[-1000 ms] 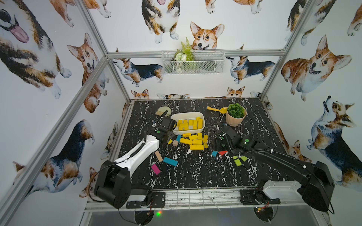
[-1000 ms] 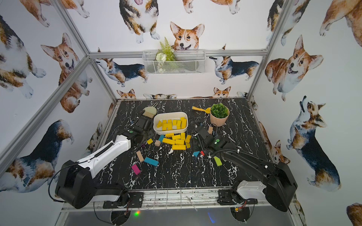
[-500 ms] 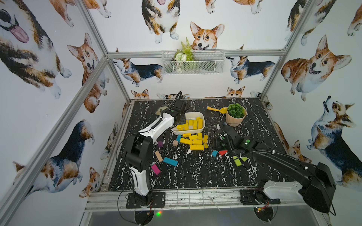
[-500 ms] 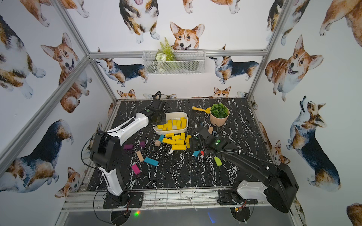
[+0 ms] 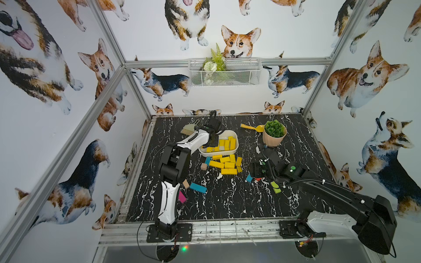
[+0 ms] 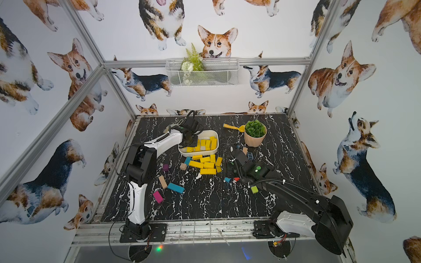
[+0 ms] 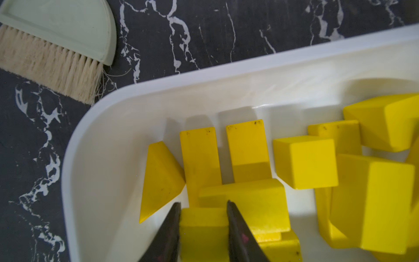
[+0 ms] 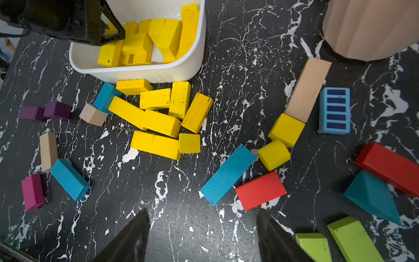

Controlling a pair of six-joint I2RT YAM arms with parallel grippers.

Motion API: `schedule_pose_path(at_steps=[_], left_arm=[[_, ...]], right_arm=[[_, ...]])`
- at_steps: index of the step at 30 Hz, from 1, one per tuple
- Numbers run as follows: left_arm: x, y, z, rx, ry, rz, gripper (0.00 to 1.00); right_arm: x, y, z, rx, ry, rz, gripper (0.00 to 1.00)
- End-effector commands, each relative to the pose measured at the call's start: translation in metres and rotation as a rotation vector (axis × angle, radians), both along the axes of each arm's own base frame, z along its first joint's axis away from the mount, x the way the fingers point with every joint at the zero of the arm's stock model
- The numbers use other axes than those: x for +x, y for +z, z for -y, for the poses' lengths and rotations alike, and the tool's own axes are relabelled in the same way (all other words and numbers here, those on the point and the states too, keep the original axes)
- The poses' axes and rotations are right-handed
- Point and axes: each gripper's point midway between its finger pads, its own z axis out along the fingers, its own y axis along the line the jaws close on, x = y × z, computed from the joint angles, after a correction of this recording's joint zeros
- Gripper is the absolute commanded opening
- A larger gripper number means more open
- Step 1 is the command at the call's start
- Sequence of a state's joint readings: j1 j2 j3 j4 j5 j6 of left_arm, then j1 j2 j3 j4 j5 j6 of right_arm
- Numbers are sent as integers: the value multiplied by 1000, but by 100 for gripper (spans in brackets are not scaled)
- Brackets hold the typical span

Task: Pick out the yellow building blocks
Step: Place the building block in the storage box.

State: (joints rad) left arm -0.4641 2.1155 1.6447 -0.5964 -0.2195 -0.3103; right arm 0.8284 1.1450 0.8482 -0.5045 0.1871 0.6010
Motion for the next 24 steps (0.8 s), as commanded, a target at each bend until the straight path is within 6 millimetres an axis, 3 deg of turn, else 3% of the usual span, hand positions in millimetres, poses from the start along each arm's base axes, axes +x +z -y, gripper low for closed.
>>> schedule_pose_path(at_steps=[1, 5, 10, 14, 18, 24], left_arm=[[-2, 6, -2, -2, 3, 8, 52], [-3, 25, 5, -47, -12, 21, 62], [-11, 77, 8, -136, -8, 102, 67], [-31, 116, 3, -235, 20, 182, 67], [-66, 117, -18, -275, 98, 196, 67], [-124, 91, -53, -312, 229, 187, 67]], right_arm=[[0, 0, 6, -6, -22, 8, 76], [-1, 2, 3, -1, -3, 4, 76], [-1, 3, -21, 27, 108, -15, 75], [0, 0, -43, -11, 214, -39, 73], [2, -3, -57, -108, 249, -36, 73], [-1, -28, -91, -195, 325, -92, 73]])
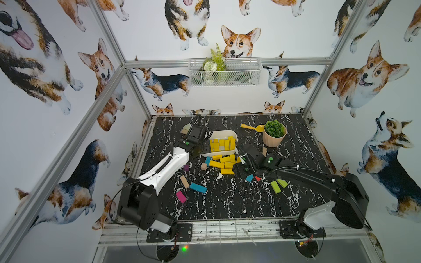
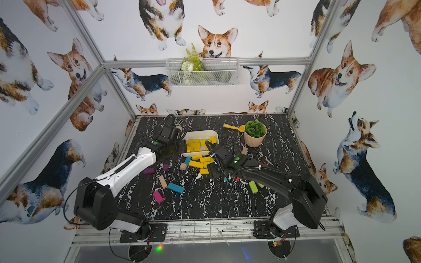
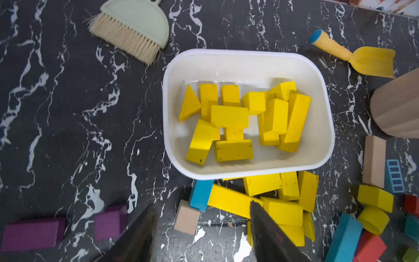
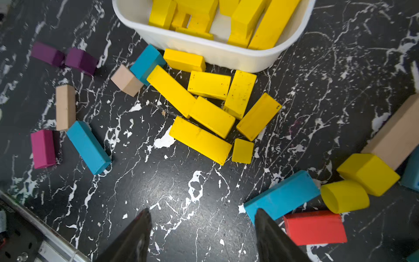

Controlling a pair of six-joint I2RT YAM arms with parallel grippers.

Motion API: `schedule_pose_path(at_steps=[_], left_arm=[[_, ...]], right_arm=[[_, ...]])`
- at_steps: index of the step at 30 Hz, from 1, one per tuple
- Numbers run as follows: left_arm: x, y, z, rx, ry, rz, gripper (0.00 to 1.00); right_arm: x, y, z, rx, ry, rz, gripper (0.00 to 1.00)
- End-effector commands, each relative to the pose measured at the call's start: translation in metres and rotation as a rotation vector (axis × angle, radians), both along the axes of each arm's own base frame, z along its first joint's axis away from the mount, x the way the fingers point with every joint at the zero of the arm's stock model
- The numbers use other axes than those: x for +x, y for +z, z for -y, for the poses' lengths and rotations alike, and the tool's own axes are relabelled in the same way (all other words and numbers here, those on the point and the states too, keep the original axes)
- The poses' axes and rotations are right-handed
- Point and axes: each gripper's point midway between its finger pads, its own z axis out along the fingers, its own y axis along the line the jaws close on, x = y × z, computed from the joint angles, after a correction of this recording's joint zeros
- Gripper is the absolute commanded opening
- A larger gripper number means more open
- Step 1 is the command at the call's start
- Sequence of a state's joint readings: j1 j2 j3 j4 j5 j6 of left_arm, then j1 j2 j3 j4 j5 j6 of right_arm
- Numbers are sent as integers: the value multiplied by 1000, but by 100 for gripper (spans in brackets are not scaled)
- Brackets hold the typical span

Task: Pick out the yellow building blocks
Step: Place the building block in the storage box, then pick up the building block from the center of the board.

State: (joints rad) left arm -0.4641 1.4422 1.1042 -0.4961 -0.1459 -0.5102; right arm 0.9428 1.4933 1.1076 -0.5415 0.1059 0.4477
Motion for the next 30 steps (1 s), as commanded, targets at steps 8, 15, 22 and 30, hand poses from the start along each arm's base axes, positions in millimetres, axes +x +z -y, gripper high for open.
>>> schedule_pose_path(at_steps=[8, 15, 22, 30], left_arm=[[-70, -44, -58, 12, 228, -59, 66], [-88, -49, -69, -49, 305, -51, 64], [-98, -50, -79, -44, 338, -53, 64], [-102, -38, -88, -54, 364, 8, 64]], right_arm=[[15, -24, -12, -366, 294, 0, 69], [37, -52, -23, -456, 352, -14, 68], [61, -73, -30, -509, 349, -55, 57], [70, -87, -37, -504, 388, -104, 52]])
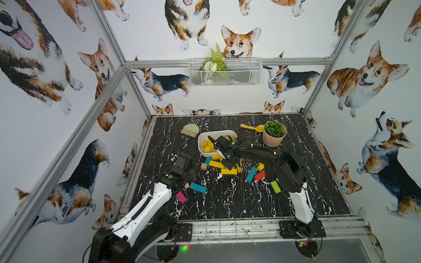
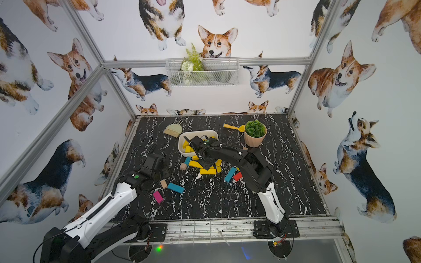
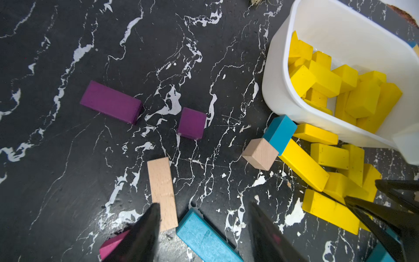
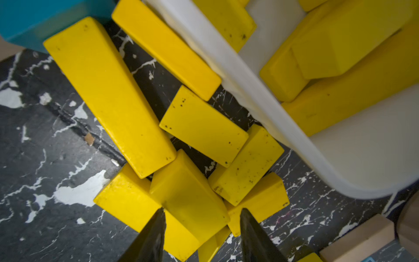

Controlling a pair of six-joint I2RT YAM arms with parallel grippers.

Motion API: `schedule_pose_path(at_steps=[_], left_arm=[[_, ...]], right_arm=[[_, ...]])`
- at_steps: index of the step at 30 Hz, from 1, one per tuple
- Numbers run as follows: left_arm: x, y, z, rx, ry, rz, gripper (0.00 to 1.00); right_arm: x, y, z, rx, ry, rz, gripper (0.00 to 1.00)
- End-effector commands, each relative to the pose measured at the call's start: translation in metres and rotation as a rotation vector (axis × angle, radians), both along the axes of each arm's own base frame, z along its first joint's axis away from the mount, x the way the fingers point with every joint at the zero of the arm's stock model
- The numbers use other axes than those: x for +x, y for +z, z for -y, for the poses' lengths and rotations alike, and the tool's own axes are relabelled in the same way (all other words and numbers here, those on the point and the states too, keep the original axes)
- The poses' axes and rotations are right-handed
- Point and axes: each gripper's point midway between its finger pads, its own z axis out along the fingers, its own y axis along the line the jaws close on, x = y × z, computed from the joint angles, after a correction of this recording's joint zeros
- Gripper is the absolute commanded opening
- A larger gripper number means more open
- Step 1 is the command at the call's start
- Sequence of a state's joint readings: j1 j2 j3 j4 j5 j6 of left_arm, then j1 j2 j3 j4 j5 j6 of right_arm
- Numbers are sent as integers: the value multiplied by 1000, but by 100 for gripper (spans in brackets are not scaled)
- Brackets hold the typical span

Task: Pick out the yellow building blocks
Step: Pick up the building block from the center of the board.

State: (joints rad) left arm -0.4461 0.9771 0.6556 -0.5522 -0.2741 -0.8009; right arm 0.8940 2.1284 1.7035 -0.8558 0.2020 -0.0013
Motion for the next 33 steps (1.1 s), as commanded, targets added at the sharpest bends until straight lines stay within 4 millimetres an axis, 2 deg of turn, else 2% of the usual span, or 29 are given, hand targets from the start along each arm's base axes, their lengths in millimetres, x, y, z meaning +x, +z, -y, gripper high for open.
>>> schedule_pose_path(at_steps=[1, 5, 16, 21, 28, 31, 33], left_arm=[[-3, 3, -11, 21, 48, 18, 64], [-4, 7, -16, 27, 64, 35, 64], [-10, 11, -24, 23, 91, 54, 64], [-9, 11, -24, 13, 101, 58, 64], [-7, 8, -23, 1, 110, 53, 64], [-6, 6, -21, -9, 113, 53, 64], [-6, 4, -19, -19, 112, 48, 64]], right_arm=[[-7, -10, 0, -26, 47, -76, 51], [-9, -18, -5, -18, 60, -111, 49], [-7, -17, -3, 13, 40, -145, 23], [-8, 8, -9, 74, 62, -118, 19], [-5, 63, -22, 184, 104, 0, 17], [11, 83, -30, 245, 63, 77, 17], [32, 91, -34, 272, -13, 130, 17]])
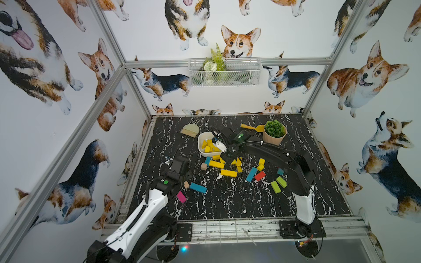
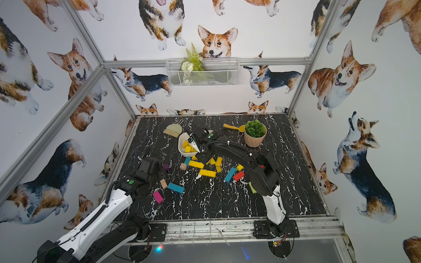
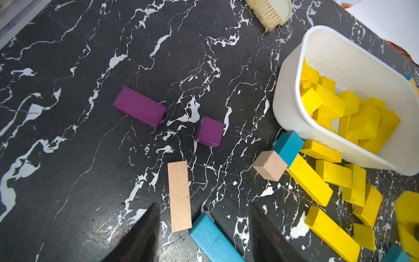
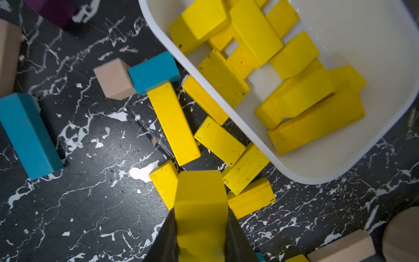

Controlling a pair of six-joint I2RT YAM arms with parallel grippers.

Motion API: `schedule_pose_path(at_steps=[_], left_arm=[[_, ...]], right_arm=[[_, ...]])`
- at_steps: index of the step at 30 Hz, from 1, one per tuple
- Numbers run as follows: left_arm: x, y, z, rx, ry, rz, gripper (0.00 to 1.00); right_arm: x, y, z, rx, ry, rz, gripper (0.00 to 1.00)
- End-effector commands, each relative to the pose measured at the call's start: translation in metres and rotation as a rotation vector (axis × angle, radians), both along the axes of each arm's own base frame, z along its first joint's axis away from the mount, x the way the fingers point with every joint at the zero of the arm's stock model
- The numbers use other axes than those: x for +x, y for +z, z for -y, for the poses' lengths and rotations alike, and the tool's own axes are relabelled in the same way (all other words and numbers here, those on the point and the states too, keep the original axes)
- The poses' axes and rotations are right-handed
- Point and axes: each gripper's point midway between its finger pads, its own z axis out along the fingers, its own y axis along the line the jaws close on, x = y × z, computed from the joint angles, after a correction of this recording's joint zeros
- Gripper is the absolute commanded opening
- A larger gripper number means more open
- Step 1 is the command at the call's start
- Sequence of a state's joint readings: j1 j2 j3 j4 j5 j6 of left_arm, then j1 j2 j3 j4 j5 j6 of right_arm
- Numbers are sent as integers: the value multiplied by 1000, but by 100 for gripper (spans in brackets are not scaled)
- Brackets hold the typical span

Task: Pick out the yellow building blocks
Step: Pick up the building block from the center of the board, then place the building block in the storage box.

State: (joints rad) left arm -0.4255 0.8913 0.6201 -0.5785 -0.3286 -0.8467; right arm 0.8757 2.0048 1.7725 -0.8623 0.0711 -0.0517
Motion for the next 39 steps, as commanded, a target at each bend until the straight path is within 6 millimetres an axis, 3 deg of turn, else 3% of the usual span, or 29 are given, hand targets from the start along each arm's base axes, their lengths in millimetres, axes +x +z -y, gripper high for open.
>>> schedule_pose_path(at_steps=[1, 5, 10, 15, 20, 24, 28, 32, 35, 39], left_arm=[[1, -2, 0, -21, 23, 1, 64], [-1, -1, 0, -25, 22, 0, 64], [-1, 4, 3, -33, -13, 19, 64], [-3, 7, 5, -32, -36, 22, 65], [-2, 10, 5, -30, -36, 30, 65], [0, 12, 6, -31, -41, 29, 65], [2, 14, 7, -35, -43, 34, 65], [5, 15, 9, -41, -43, 36, 65], [6, 14, 11, -47, -40, 30, 65], [7, 13, 9, -70, 1, 39, 65]], right_arm=[[41, 19, -13, 79, -130, 102, 16], [75, 17, -25, 104, -243, 132, 16], [105, 1, -34, 119, -313, 141, 16], [117, -23, -38, 107, -343, 112, 16], [115, -40, -38, 91, -346, 77, 20], [112, -40, -39, 91, -341, 63, 36], [110, -23, -36, 101, -334, 77, 47], [103, 11, -30, 124, -318, 97, 52], [87, 32, -24, 133, -282, 111, 53], [51, 38, -12, 136, -210, 139, 53]])
